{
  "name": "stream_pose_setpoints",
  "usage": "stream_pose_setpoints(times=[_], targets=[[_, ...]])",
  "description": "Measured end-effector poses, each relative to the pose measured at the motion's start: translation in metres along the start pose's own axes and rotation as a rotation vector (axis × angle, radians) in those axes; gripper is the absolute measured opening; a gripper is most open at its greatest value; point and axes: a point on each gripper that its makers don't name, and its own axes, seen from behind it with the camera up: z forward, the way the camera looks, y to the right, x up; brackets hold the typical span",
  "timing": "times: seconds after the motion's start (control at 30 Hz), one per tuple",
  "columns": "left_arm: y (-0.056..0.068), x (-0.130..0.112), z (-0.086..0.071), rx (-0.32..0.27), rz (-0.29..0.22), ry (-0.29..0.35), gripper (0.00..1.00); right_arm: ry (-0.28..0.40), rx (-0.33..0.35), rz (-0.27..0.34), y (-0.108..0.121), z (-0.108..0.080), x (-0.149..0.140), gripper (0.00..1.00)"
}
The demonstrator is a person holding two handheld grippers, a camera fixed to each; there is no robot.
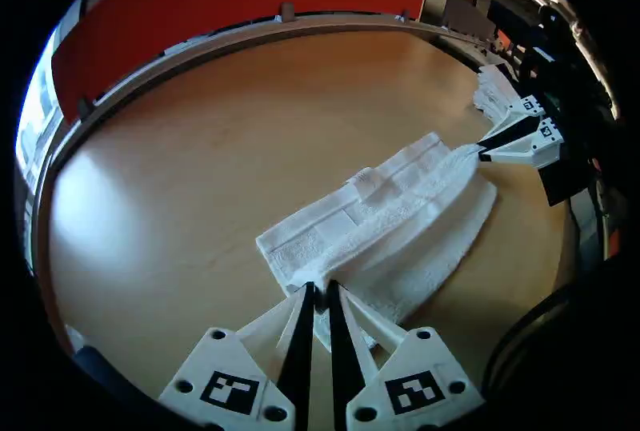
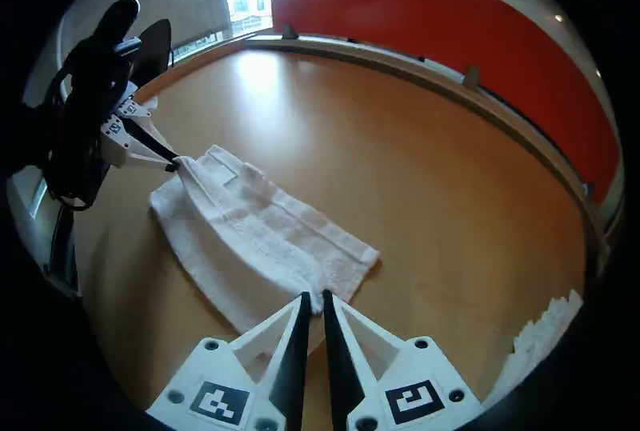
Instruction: Fold towel
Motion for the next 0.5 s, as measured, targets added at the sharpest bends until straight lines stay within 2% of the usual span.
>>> stream_pose_setpoints(times=[0.43,0.5], targets=[[-0.013,0.005,0.016,0.042,0.026,-0.009,0.23,-0.009,-0.046,0.021,0.013,0.018,0.003,0.19],[-0.014,0.004,0.018,0.043,0.032,-0.016,0.24,-0.014,-0.048,0.019,0.014,0.02,0.002,0.23]])
